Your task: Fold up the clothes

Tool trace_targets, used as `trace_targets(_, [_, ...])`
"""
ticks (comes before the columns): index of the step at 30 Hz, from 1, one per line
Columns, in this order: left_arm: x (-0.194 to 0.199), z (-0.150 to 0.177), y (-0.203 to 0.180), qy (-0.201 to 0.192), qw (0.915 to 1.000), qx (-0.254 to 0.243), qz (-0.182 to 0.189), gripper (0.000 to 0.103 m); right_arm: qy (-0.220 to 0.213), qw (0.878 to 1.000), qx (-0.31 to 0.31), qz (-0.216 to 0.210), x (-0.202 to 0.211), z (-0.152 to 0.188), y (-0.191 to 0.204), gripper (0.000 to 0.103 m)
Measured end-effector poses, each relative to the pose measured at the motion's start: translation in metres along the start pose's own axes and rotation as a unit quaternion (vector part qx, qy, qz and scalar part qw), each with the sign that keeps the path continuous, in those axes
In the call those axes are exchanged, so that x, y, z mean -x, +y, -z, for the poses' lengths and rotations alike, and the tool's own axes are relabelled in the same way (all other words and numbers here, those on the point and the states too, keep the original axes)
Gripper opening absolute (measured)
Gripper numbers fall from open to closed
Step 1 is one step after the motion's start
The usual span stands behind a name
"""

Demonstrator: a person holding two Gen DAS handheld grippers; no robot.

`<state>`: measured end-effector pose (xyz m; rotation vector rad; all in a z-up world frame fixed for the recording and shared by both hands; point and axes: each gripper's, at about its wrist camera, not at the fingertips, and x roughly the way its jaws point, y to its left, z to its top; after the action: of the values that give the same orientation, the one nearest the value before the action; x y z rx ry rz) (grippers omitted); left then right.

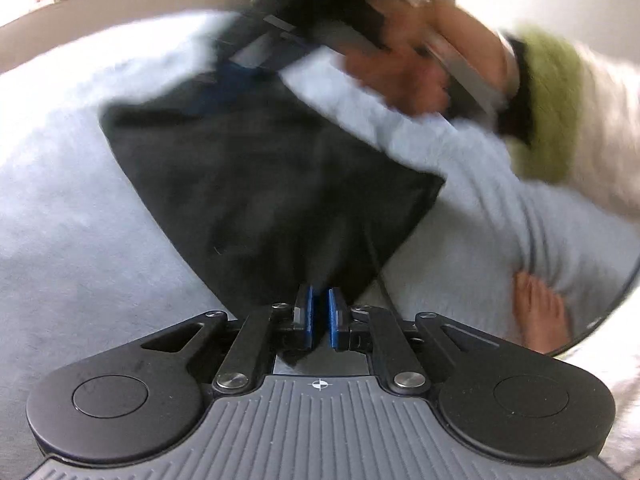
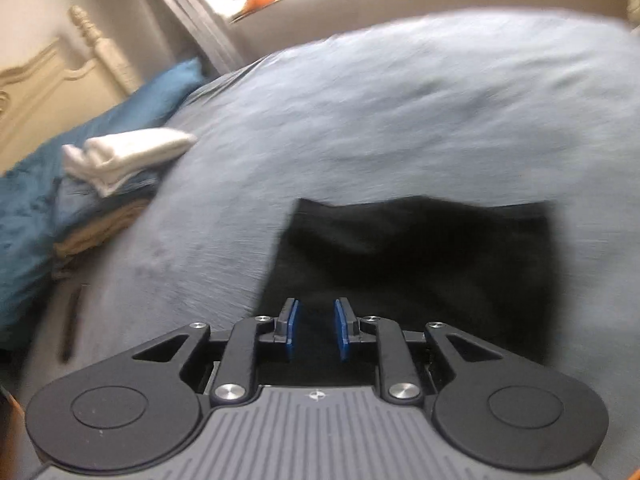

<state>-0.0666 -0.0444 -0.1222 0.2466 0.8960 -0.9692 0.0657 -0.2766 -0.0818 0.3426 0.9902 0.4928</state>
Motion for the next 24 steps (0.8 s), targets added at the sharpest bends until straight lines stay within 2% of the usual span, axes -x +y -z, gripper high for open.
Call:
trace_targets(3, [-0.003, 0.011, -0.003, 0.002, 1.0, 0.009, 0.002, 0.006, 0.023, 0.998, -0.034, -0.056, -0.042, -0.018, -0.01, 0.021])
trace_targets(7, [0.0, 0.017, 0.005, -0.004, 0.9993, 0.031, 0.021, 0.007, -0.01, 0.991, -0.119, -0.052, -0.062, -0.037, -0.044, 0.017])
trace_targets(10, [0.002, 0.016, 0.018, -0.001, 0.9975, 0.056, 0.044, 0.007, -0.077, 0.981, -0.17, -0.049, -0.037, -0.039, -0.067, 0.02])
trace_targets(12, [0.009, 0.018, 0.027, 0.001, 0.9957, 0.07, 0.06, 0.012, -0.086, 0.979, -0.178, -0.051, -0.009, -0.03, -0.078, 0.022])
trace_targets(13, [0.015, 0.02, 0.031, 0.0, 0.9948, 0.076, 0.068, 0.017, -0.09, 0.978, -0.182, -0.051, 0.005, -0.025, -0.083, 0.025])
trace_targets(15, [0.027, 0.023, 0.044, -0.011, 0.992, 0.097, 0.08, 0.023, -0.098, 0.975, -0.191, -0.053, 0.033, -0.016, -0.094, 0.042])
trace_targets(16, [0.033, 0.023, 0.052, -0.017, 0.99, 0.112, 0.085, 0.028, -0.102, 0.974, -0.195, -0.054, 0.047, -0.011, -0.099, 0.046])
trace_targets(17, [0.038, 0.024, 0.06, -0.023, 0.9876, 0.127, 0.089, 0.04, -0.107, 0.973, -0.199, -0.054, 0.06, -0.006, -0.104, 0.047])
trace_targets(18, [0.042, 0.024, 0.067, -0.031, 0.9856, 0.141, 0.087, 0.046, -0.108, 0.972, -0.204, -0.053, 0.072, 0.0, -0.111, 0.048])
trace_targets(19, [0.044, 0.022, 0.074, -0.041, 0.9839, 0.154, 0.08, 0.056, -0.106, 0.971, -0.21, -0.049, 0.083, 0.007, -0.118, 0.056])
trace_targets(20, [0.044, 0.018, 0.082, -0.048, 0.9817, 0.169, 0.074, 0.059, -0.104, 0.97, -0.217, -0.043, 0.092, 0.013, -0.126, 0.068])
trace_targets(21, [0.043, 0.014, 0.09, -0.053, 0.979, 0.184, 0.07, 0.06, -0.1, 0.969, -0.224, -0.037, 0.099, 0.018, -0.136, 0.073])
trace_targets(24, [0.024, -0.005, 0.113, -0.056, 0.9675, 0.236, 0.072, 0.067, -0.077, 0.963, -0.256, -0.031, 0.098, 0.031, -0.163, 0.076])
